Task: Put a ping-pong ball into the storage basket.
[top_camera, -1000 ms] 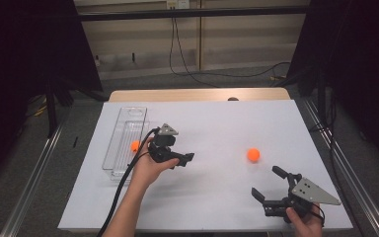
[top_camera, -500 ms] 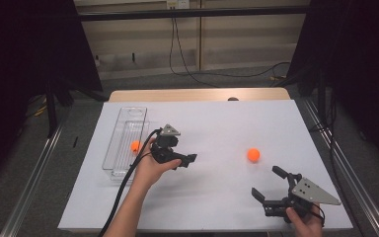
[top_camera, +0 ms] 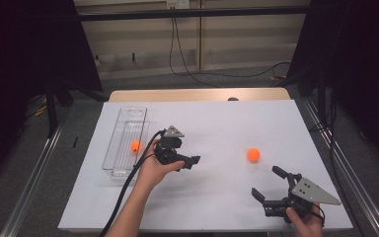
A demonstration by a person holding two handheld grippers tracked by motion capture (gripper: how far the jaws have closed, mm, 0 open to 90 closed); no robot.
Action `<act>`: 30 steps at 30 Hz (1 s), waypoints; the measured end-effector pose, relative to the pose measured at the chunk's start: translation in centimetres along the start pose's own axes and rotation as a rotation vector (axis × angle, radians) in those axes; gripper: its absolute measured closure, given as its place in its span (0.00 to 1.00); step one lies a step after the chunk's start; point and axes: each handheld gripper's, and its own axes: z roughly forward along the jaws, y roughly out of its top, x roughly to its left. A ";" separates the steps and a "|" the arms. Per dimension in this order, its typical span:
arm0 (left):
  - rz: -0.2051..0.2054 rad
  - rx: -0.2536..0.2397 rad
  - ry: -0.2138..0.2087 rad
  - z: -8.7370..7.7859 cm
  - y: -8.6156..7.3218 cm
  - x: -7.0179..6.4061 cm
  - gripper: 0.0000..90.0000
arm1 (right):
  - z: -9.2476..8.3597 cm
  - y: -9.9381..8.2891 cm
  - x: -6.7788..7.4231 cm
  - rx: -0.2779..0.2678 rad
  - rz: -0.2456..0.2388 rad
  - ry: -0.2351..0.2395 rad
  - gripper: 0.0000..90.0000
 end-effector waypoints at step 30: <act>-0.005 -0.018 -0.041 1.7 0.2 -1.4 0.11 | -0.1 0.0 0.0 0.000 -0.005 0.007 0.01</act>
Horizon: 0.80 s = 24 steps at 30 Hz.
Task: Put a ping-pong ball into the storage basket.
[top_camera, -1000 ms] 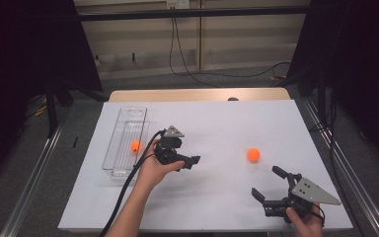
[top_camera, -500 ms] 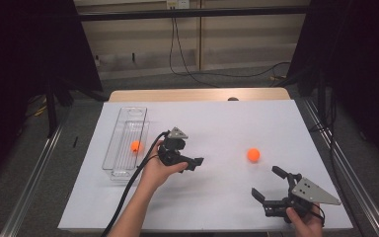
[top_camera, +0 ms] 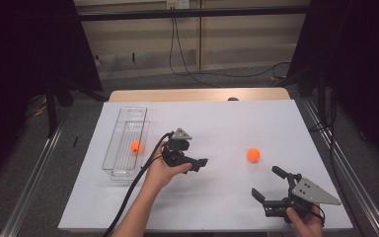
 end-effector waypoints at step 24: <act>0.022 -0.014 -0.035 2.7 0.5 -1.6 0.10 | -0.1 -0.1 -0.1 0.000 0.003 -0.006 0.01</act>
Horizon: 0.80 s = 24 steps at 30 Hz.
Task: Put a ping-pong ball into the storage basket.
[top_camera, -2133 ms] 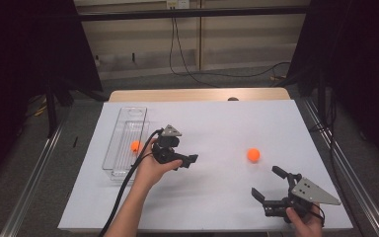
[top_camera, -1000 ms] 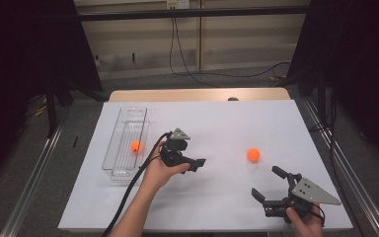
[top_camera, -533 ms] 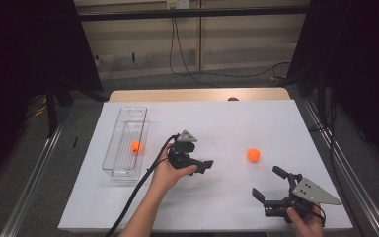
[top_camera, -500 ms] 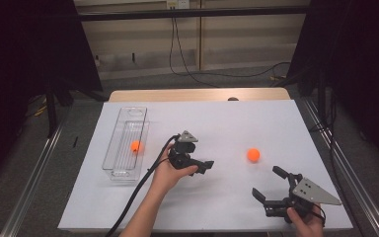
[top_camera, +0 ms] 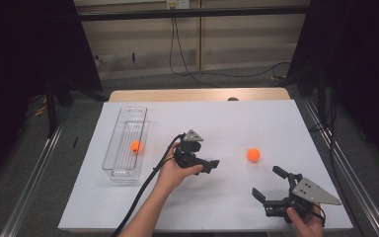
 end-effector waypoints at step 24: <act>0.023 0.004 -0.025 2.0 0.9 -1.1 0.10 | 0.0 0.0 0.0 -0.001 -0.001 0.004 0.01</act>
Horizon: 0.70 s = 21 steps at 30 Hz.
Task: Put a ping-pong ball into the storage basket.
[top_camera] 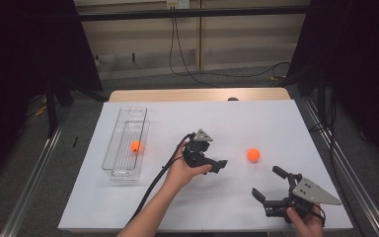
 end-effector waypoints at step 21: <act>0.038 0.004 -0.004 1.4 0.9 -0.9 0.10 | 0.0 0.0 0.0 0.000 0.001 0.000 0.01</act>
